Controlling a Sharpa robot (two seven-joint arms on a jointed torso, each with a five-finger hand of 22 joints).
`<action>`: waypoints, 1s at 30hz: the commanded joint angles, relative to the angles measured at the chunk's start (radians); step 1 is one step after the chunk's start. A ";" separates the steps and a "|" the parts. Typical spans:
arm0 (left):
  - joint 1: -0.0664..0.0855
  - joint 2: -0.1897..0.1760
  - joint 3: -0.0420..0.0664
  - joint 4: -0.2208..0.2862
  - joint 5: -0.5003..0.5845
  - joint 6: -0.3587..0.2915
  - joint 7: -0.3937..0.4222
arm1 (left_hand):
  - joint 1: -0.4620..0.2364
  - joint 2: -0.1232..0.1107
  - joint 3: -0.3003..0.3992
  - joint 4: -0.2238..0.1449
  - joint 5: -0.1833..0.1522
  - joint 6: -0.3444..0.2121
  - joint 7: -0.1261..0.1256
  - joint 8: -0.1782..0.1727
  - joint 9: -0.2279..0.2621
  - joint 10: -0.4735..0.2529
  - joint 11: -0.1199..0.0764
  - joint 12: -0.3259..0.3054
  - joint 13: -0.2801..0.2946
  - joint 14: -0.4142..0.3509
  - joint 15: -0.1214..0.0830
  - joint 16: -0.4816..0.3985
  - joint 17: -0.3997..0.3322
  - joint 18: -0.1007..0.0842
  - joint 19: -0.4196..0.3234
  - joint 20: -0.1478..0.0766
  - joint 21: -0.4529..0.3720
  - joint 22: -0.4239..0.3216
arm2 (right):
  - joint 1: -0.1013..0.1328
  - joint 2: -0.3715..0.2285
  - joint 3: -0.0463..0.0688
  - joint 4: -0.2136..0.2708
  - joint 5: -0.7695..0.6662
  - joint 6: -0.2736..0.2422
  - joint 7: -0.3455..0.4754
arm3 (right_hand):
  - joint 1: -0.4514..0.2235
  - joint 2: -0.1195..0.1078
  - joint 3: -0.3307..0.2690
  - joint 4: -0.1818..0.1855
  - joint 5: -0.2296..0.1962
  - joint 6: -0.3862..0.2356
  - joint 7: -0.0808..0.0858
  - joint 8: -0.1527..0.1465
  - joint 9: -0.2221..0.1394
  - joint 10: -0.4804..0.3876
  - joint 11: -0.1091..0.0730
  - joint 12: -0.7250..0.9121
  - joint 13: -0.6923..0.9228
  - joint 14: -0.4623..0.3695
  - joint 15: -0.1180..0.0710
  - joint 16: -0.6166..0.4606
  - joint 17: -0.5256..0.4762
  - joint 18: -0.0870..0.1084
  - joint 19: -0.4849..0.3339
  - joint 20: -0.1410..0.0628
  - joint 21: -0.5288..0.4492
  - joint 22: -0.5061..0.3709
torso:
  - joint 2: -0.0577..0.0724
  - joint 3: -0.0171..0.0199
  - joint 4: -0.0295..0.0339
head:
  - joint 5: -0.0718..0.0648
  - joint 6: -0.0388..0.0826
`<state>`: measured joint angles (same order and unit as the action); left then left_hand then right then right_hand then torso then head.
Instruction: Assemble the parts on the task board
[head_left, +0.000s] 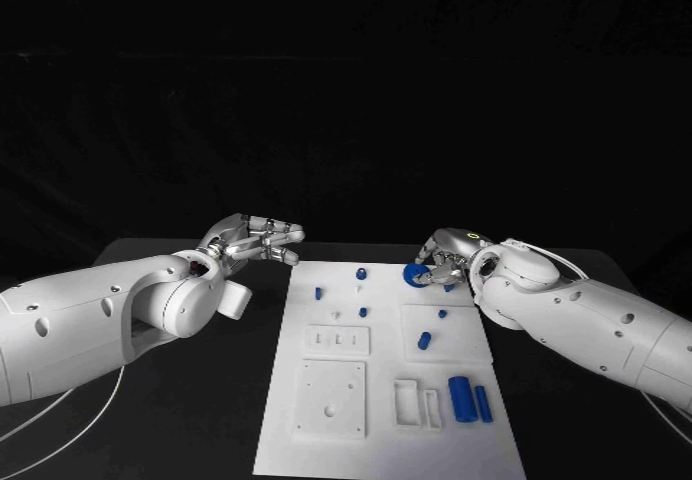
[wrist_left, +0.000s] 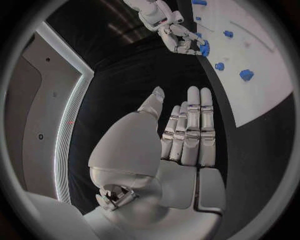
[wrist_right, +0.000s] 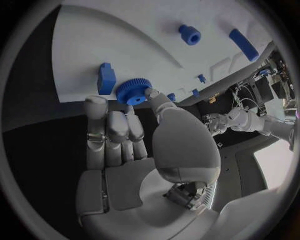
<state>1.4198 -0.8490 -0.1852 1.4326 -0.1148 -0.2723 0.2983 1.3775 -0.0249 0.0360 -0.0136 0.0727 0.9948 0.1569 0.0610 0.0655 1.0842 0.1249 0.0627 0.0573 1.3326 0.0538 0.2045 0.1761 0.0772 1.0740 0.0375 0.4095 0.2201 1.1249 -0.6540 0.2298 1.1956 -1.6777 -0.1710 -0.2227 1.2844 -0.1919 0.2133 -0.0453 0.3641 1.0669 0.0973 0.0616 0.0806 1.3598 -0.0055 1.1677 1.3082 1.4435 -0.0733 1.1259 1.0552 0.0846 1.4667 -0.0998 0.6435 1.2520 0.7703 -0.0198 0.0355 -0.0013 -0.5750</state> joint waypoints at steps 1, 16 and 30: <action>0.002 0.001 0.001 0.001 -0.003 0.015 0.003 | 0.001 -0.005 0.004 -0.001 -0.003 -0.008 -0.002 0.002 0.000 -0.009 0.001 -0.003 0.002 -0.004 0.001 -0.004 -0.001 -0.002 -0.001 0.001 0.005 -0.001 | -0.006 0.001 -0.003 -0.004 -0.001 0.052 0.006 | -0.012 0.001 -0.001 -0.006 0.004 -0.003 0.001 0.002 -0.001 0.001 -0.001 -0.005 0.003 0.004 0.002 -0.006 0.002 0.009 0.038 0.006 -0.005 0.002 | 0.000 0.0003 0.0000 | 0.000 -0.001; 0.002 0.000 0.000 0.000 -0.008 0.021 -0.005 | 0.001 -0.007 0.004 0.001 -0.004 -0.008 -0.002 0.002 0.000 -0.010 0.002 -0.003 0.002 -0.005 0.002 -0.005 -0.001 -0.002 -0.002 0.001 0.005 -0.003 | -0.008 -0.004 -0.004 0.001 -0.001 0.125 -0.027 | -0.031 0.008 -0.015 -0.023 0.087 0.003 -0.001 0.002 0.001 0.004 -0.003 0.001 0.008 0.006 0.000 0.004 0.020 0.008 0.043 0.005 -0.006 0.027 | -0.001 0.0007 -0.0008 | -0.002 -0.006; 0.002 -0.001 -0.001 0.003 -0.027 0.047 -0.027 | 0.007 -0.008 0.008 0.000 0.001 -0.010 -0.001 0.002 0.000 -0.021 0.004 -0.003 0.001 -0.007 0.003 -0.006 -0.002 -0.001 -0.003 0.002 0.004 -0.005 | -0.009 -0.007 -0.004 0.009 0.016 0.147 -0.049 | -0.061 0.009 0.102 -0.054 0.189 0.065 -0.016 0.002 0.011 0.013 -0.016 0.014 0.025 0.006 -0.012 0.003 0.033 0.001 0.046 -0.007 -0.002 0.051 | 0.000 -0.0003 0.0001 | -0.008 -0.008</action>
<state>1.4198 -0.8503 -0.1869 1.4329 -0.1284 -0.2532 0.2786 1.3815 -0.0290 0.0360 -0.0135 0.0727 0.9913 0.1535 0.0610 0.0655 1.0729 0.1282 0.0627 0.0573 1.3326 0.0538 0.2046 0.1751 0.0771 1.0740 0.0375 0.4095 0.2170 1.1299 -0.6598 0.2362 1.2091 -1.6621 -0.1023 -0.2393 1.2316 -0.1871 0.3071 -0.0982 0.5577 1.1226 0.0820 0.0564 0.0809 1.3709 -0.0161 1.1764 1.3081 1.4503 -0.0802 1.1298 1.0877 0.0839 1.4667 -0.0998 0.6388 1.3019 0.7696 -0.0196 0.0355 -0.0095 -0.5831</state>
